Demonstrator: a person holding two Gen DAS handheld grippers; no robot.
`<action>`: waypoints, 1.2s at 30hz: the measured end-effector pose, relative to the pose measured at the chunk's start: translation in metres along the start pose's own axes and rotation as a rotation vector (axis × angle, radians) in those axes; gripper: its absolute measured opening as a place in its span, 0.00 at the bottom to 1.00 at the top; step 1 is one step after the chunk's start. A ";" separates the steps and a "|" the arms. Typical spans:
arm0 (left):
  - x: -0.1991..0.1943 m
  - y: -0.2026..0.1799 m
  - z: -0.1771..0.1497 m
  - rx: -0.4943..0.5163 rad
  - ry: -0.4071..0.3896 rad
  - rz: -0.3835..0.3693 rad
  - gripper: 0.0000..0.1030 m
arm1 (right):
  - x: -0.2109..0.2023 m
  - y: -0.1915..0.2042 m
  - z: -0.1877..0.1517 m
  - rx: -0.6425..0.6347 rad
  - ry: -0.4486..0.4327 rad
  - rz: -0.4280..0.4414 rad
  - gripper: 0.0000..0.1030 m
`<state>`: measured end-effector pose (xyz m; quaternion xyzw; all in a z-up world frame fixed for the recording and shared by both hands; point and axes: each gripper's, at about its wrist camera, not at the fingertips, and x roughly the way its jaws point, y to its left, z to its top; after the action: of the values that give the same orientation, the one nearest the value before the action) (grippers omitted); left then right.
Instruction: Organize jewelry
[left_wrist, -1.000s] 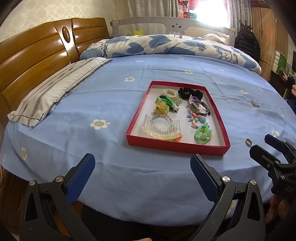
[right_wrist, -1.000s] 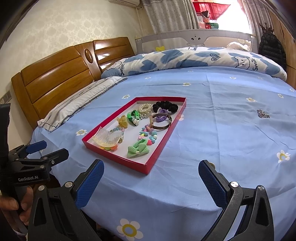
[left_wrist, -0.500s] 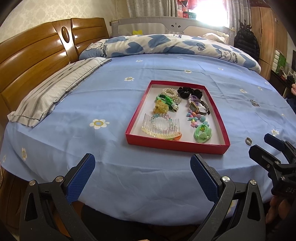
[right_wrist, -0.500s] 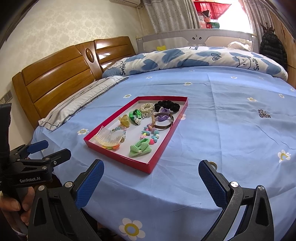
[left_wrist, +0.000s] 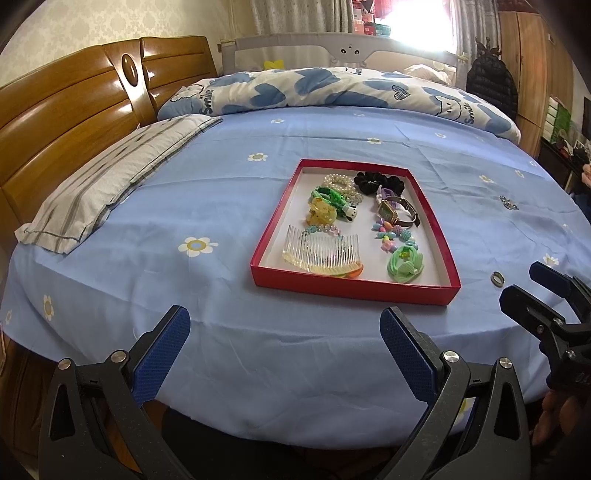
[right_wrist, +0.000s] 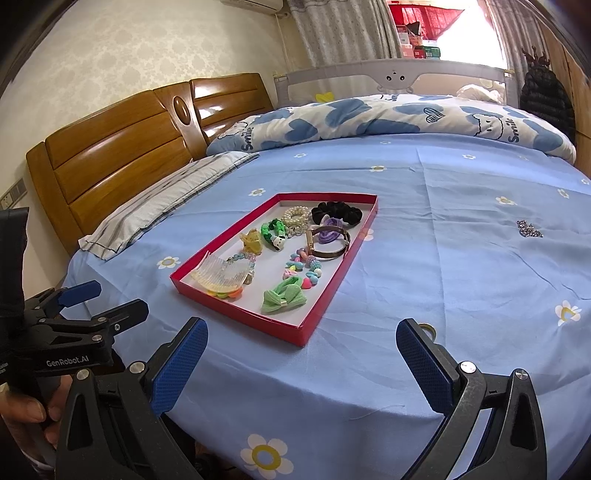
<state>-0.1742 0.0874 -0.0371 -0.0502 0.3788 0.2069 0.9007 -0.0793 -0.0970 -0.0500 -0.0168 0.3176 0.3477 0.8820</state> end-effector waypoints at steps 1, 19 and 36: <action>0.000 0.000 0.000 0.001 -0.001 0.001 1.00 | 0.000 0.001 0.000 -0.001 0.000 0.001 1.00; 0.003 -0.002 -0.001 0.010 0.003 -0.003 1.00 | 0.000 0.003 0.000 0.000 0.001 0.007 1.00; 0.005 -0.003 0.000 0.015 0.010 -0.007 1.00 | 0.003 0.004 -0.001 0.004 0.010 0.015 1.00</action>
<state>-0.1698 0.0861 -0.0412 -0.0456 0.3845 0.2006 0.8999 -0.0810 -0.0927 -0.0520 -0.0147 0.3229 0.3537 0.8777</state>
